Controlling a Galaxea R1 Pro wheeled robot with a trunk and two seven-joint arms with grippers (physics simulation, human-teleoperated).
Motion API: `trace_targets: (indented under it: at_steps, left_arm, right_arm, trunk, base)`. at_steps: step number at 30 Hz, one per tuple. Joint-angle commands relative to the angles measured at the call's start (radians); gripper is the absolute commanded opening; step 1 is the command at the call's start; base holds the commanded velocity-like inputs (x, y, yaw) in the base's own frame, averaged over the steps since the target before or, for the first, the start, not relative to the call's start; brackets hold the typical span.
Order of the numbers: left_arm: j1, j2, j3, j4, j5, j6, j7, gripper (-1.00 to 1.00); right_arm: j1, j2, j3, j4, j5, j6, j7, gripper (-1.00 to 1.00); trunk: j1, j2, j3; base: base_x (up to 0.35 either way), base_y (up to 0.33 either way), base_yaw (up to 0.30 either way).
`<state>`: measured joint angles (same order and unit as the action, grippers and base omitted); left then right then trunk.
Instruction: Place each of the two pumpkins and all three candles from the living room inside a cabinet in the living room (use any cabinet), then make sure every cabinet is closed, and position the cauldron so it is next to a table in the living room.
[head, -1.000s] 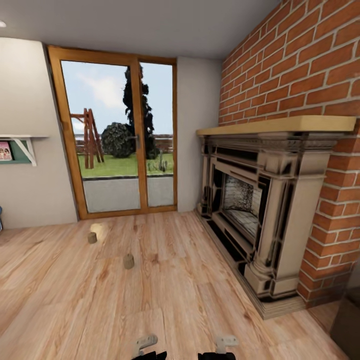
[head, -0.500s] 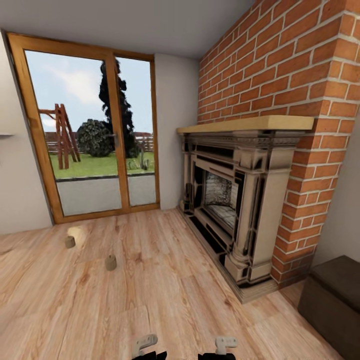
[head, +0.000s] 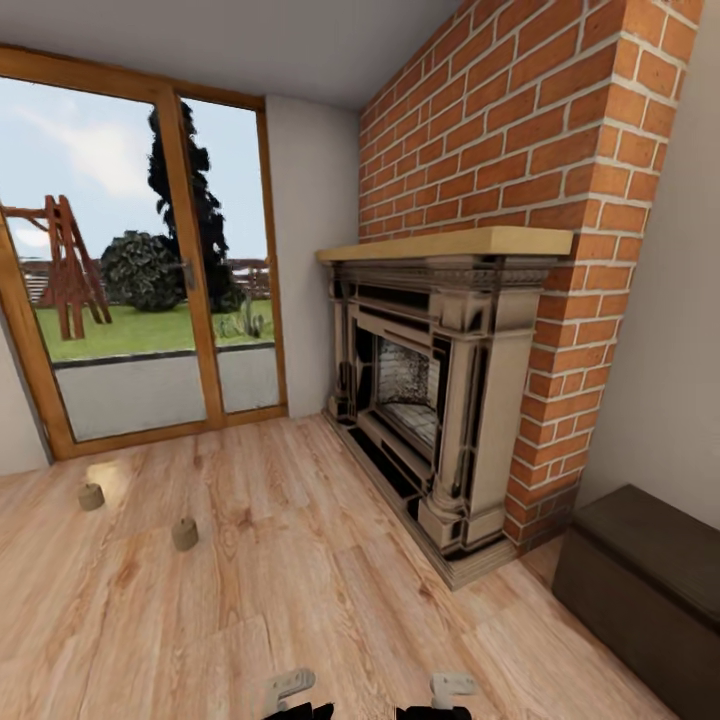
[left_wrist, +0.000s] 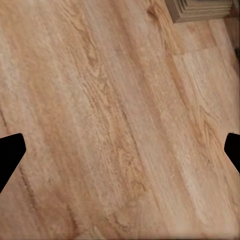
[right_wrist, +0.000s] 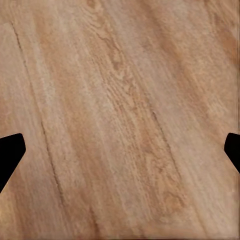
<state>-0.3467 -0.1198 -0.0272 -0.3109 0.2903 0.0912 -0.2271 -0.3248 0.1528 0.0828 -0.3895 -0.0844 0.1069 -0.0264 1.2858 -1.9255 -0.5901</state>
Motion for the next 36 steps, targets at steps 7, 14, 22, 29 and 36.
trace_targets:
  at_steps: [7, 14, 22, 29, 36]
  left_arm:
    - [0.000, 0.000, -0.003, -0.002, 0.010, 0.007, 0.000, 1.00]
    - [0.000, 0.000, -0.003, -0.002, 0.010, 0.007, 0.000, 1.00]
    - [0.000, 0.000, -0.002, -0.002, 0.010, 0.007, 0.000, 1.00]
    - [0.000, 0.000, -0.003, -0.002, 0.010, 0.007, 0.000, 1.00]
    - [0.000, 0.001, -0.003, -0.002, 0.010, 0.007, 0.000, 1.00]
  right_arm:
    - [0.000, -0.001, 0.007, -0.001, -0.008, 0.005, -0.003, 1.00]
    - [0.000, -0.001, 0.007, -0.001, -0.008, 0.005, -0.003, 1.00]
    - [0.000, 0.000, 0.008, -0.002, -0.008, 0.005, -0.003, 1.00]
    - [0.000, 0.000, 0.009, -0.002, -0.008, 0.004, -0.003, 1.00]
    - [0.000, -0.001, 0.008, -0.001, -0.008, 0.004, -0.002, 1.00]
  trunk:
    - [0.000, -0.001, -0.009]
    - [0.000, -0.001, -0.017]
    - [0.000, -0.001, -0.026]
    - [0.000, -0.001, -0.033]
    - [0.000, -0.001, -0.041]
  base:
    - [0.000, 0.000, -0.225]
    - [0.000, 0.000, -0.223]
    - [0.000, 0.000, -0.222]
    - [0.000, 0.000, -0.221]
    - [0.000, 0.000, -0.221]
